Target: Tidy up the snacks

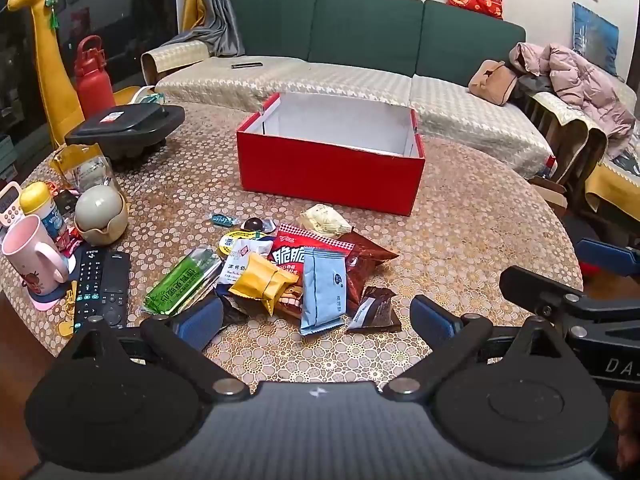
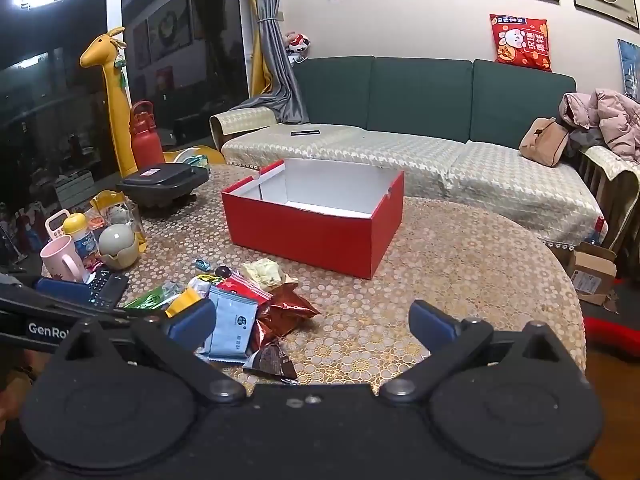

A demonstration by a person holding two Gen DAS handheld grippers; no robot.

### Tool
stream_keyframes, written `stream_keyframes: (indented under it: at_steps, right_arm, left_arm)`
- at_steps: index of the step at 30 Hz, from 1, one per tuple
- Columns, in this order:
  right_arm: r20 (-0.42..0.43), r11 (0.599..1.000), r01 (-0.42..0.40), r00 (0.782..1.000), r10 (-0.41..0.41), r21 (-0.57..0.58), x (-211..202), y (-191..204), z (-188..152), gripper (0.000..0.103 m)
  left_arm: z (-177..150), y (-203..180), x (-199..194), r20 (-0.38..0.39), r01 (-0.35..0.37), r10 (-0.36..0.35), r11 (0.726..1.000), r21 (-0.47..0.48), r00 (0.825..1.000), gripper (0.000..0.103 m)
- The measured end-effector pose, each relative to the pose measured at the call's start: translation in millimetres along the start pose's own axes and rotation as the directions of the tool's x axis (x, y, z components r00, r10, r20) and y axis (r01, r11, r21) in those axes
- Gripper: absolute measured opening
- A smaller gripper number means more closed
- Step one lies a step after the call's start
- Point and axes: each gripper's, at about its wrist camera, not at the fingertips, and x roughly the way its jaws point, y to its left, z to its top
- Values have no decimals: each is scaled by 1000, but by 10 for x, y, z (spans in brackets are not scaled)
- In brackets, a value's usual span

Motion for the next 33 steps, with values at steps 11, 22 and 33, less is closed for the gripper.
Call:
stream_keyframes:
  at_steps: [11, 22, 33]
  right_arm:
    - [9, 1000, 9, 1000, -9, 2, -33, -7, 9, 103]
    - [32, 1000, 10, 999, -9, -7, -78, 13, 10, 103]
    - [42, 1000, 17, 999, -16, -12, -102, 25, 16, 103]
  left_arm:
    - [-4, -15, -44, 15, 1, -1, 1000, 2, 1000, 101]
    - [-9, -18, -64, 22, 5, -6, 1000, 8, 1000, 101]
    - [-16, -24, -93, 29, 16, -17, 1000, 12, 999, 101]
